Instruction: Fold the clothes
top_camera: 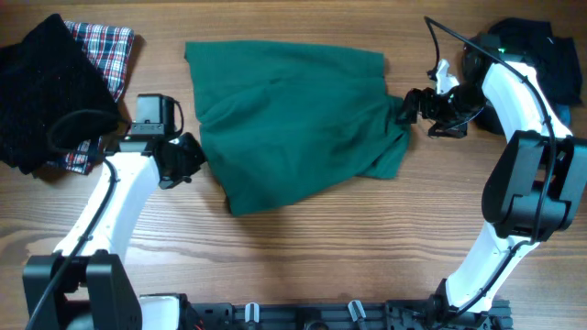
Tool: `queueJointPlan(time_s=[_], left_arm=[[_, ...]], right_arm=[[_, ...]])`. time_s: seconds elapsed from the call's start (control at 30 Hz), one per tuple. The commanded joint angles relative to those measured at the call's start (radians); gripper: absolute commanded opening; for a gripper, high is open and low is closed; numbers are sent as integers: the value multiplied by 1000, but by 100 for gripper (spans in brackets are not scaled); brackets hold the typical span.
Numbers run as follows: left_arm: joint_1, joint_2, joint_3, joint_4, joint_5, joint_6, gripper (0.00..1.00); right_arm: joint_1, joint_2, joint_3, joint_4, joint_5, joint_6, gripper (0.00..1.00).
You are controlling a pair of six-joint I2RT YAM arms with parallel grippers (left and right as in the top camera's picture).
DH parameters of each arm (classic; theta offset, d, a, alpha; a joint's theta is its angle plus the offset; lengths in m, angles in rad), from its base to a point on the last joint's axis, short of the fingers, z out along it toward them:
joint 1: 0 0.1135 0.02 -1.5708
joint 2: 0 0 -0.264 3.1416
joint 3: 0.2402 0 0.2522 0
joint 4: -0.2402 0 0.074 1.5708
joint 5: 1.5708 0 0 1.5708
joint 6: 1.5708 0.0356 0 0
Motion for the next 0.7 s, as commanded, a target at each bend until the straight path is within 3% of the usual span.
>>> queueJointPlan(time_s=[0.0,0.1,0.23,0.33,0.4,0.5,0.67], left_arm=[[31,-18,18,0,43,46,4],[31,-18,18,-1,49,46,4],[31,-18,18,-5,134,46,4],[29,-18,18,-33,136,47,4],[29,-18,18,-48,136,46,4],[27,-18,18,-57,136,46,4],[27,-18,18,-55,135,47,4]], right_arm=[[2,-18,-28,21,-30,-42,99],[2,-18,-83,86,-61,-30,96],[2,-18,-150,175,-130,-7,79],[10,-18,-153,198,-149,0,56],[26,-18,-154,206,-148,0,46],[61,-18,-154,204,-145,10,8],[63,-64,-153,137,-142,33,4]])
